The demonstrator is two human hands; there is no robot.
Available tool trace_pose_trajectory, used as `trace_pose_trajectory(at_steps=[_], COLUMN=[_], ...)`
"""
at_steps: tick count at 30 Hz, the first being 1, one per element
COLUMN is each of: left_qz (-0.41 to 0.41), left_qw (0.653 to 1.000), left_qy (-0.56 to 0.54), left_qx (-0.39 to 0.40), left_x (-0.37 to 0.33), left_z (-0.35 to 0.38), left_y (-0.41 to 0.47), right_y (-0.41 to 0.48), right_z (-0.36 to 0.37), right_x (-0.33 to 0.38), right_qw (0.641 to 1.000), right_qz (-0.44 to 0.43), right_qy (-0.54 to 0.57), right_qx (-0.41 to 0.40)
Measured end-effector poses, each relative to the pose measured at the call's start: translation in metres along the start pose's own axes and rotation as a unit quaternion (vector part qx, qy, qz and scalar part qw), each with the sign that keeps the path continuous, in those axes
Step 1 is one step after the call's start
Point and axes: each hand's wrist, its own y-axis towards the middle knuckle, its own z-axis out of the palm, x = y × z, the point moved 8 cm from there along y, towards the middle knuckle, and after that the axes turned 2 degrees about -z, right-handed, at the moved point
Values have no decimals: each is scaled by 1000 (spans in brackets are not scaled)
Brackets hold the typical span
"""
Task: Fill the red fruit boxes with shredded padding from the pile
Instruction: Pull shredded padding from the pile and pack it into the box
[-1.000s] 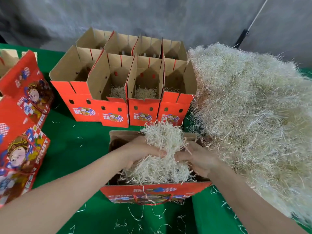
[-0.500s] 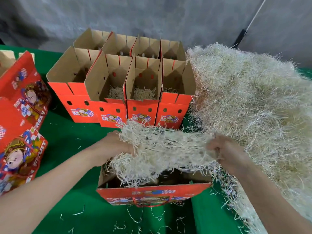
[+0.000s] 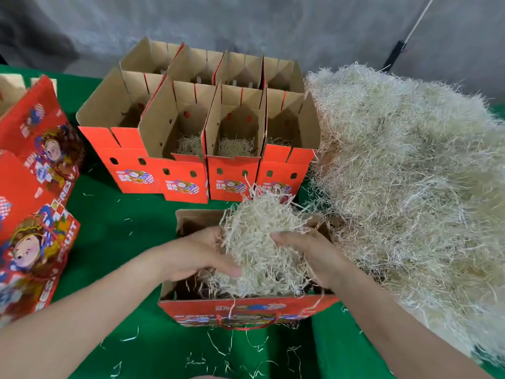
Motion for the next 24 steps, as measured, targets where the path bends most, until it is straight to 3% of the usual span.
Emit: trace_pose_trajectory(at_steps=[4,6,11,15,19,24], left_qz=[-8,-1,51,50,42,-11], left_qw=[978,972,981,983,977,988], left_qy=[-63,-45,27,97,175,98], left_qx=[-200,-230,-188,-147,-116,-116], left_x=[4,3,-8,-11,-13,-2], left_z=[-33,-44,-42,-29,-1,-38], left_y=[-3,-9,-12,-5,6,-12], right_y=[-1,-7,-25,-33,-13,-25], right_z=[-11,-23,-21,1,23,-18], right_x=[-6,-10,17,19,19,10], right_qw=[998,992,971,964,972,962], right_qz=[13,20,-59,6,-2,16], right_qy=[-61,-121,-223,-226,-223,-271], right_qx=[-8,-6,60,142,72,13])
